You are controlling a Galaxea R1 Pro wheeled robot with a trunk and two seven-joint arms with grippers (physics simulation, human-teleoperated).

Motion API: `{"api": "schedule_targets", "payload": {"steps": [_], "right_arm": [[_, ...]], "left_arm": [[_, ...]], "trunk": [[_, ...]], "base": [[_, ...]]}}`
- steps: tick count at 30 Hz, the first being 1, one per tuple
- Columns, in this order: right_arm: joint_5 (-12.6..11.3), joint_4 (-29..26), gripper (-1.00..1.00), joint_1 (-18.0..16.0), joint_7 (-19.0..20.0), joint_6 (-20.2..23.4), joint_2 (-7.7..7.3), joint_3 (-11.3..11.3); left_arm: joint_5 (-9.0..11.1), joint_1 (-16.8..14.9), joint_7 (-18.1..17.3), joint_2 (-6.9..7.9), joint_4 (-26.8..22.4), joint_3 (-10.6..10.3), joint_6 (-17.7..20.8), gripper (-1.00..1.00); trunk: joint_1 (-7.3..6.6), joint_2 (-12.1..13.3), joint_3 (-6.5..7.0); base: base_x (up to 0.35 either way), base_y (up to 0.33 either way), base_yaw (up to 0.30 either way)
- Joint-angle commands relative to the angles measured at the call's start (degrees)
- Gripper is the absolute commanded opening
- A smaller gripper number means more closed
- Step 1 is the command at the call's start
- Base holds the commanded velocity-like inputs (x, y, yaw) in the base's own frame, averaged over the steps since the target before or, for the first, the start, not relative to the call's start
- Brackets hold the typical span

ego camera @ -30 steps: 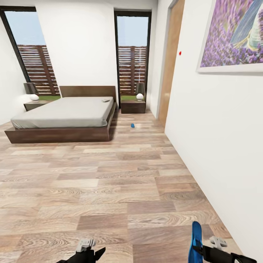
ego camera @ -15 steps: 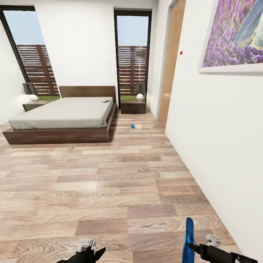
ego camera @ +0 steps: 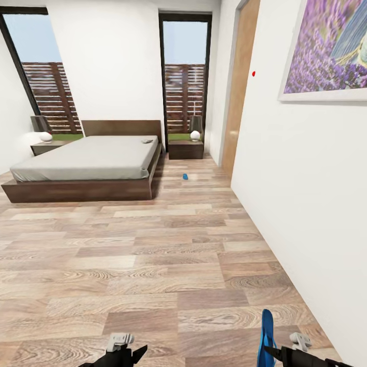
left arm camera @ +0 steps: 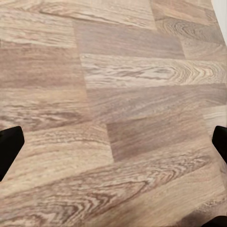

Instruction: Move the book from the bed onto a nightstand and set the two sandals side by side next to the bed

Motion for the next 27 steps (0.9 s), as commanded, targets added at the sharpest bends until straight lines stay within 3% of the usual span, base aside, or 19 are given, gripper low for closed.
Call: {"api": "schedule_targets", "payload": {"steps": [1, 10, 27], "right_arm": [[-0.6, 0.2, -1.0, 0.0, 0.1, 0.5, -0.02, 0.2], [-0.6, 0.6, -1.0, 0.0, 0.1, -0.2, 0.04, 0.2], [-0.6, 0.7, -1.0, 0.0, 0.1, -0.2, 0.05, 0.2]], "left_arm": [[0.5, 0.0, -0.3, -0.01, 0.0, 0.1, 0.5, 1.0], [0.5, 0.0, -0.3, -0.01, 0.0, 0.1, 0.5, 1.0], [0.7, 0.1, -0.3, -0.15, 0.2, 0.1, -1.4, 1.0]], "trunk": [[0.02, 0.0, -0.05], [0.02, 0.0, -0.05], [0.02, 0.0, -0.05]], "base": [[0.299, 0.0, 0.0], [0.255, 0.0, 0.0], [0.011, 0.0, 0.0]]}}
